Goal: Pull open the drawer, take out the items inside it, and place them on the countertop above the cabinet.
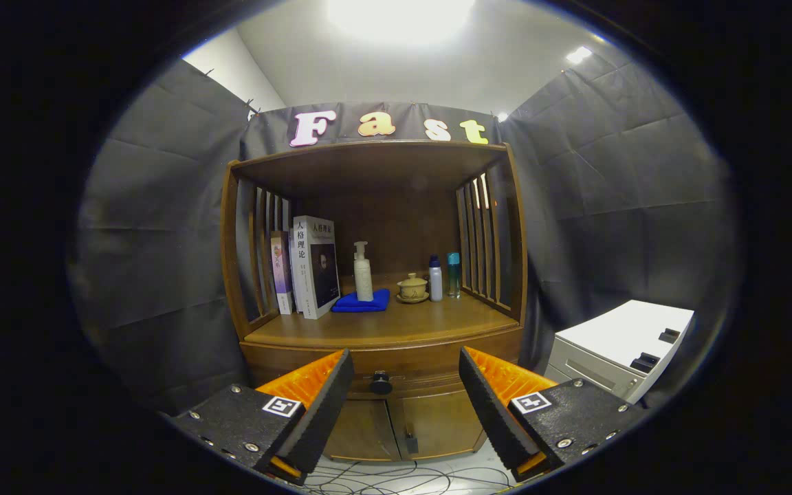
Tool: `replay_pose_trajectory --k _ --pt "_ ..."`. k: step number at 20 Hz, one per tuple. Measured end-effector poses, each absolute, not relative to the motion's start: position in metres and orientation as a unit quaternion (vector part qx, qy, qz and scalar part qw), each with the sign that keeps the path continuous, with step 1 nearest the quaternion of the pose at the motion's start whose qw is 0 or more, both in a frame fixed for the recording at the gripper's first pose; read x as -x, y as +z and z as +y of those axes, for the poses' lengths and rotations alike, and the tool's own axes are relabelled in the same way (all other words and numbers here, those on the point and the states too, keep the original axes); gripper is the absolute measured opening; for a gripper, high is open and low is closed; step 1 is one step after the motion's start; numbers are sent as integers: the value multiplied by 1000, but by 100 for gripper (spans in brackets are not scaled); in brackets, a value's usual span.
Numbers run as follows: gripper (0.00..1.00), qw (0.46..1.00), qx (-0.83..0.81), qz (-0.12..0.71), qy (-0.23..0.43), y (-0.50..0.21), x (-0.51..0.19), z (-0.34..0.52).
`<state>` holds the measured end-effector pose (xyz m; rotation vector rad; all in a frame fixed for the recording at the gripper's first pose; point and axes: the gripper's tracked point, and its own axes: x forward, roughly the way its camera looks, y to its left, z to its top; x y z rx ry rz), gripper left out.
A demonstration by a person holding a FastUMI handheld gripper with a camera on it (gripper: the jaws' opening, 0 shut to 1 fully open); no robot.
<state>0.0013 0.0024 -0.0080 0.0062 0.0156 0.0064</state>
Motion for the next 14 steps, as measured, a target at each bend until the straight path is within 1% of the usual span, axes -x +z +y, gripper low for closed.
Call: replay_pose_trajectory --k 7,14 --pt "95 1000 -10 5 3 -8 -10 4" --pt "95 1000 -10 5 21 -14 -47 14"
